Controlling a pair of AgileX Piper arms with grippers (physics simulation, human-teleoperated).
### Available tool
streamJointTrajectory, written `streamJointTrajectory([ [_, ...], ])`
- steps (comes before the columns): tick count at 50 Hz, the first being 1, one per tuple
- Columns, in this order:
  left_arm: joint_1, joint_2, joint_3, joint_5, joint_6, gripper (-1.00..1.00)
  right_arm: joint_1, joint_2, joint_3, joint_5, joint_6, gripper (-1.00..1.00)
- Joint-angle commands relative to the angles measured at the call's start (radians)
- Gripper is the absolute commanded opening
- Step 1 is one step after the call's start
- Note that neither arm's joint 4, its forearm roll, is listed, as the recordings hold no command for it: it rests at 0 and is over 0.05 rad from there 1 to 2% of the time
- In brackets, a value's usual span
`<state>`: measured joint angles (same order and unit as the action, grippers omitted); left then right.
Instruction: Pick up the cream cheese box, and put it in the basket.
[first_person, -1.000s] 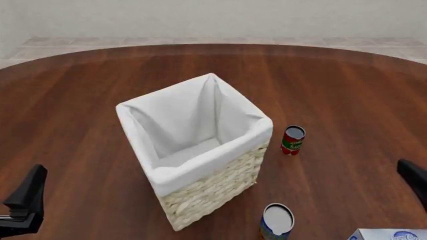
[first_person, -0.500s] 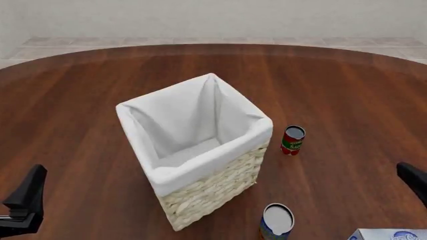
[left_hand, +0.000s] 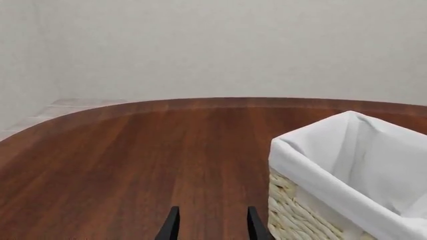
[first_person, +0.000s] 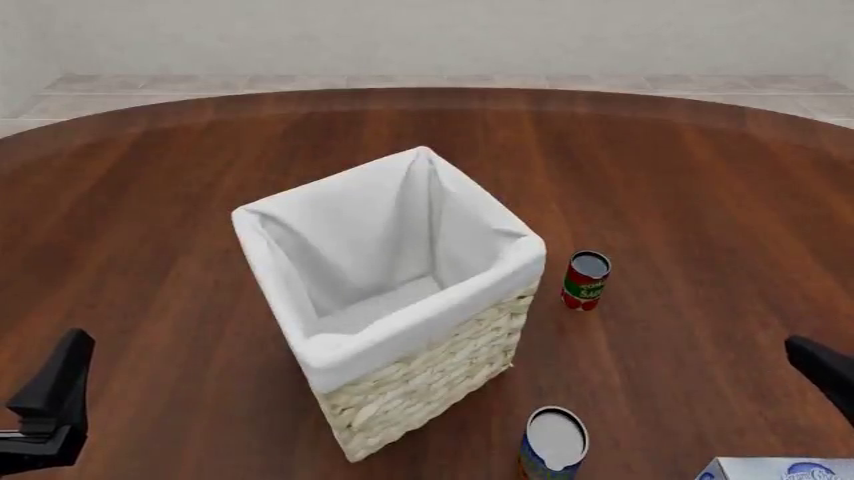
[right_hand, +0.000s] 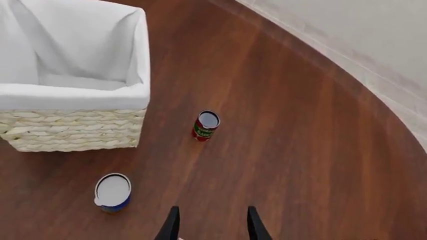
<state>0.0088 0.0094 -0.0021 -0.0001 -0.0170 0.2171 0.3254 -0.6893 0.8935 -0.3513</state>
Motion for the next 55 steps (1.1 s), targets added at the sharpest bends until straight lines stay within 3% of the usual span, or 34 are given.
streamJointTrajectory([
  [1, -0.002, 0.006, 0.001, -0.005, 0.000, 1.00, -0.001, 0.010, -0.023, 0.033, -0.005, 1.00],
  [55, -0.001, -0.007, -0.002, -0.001, -0.005, 1.00, 0.079, 0.061, -0.129, 0.199, -0.042, 1.00],
])
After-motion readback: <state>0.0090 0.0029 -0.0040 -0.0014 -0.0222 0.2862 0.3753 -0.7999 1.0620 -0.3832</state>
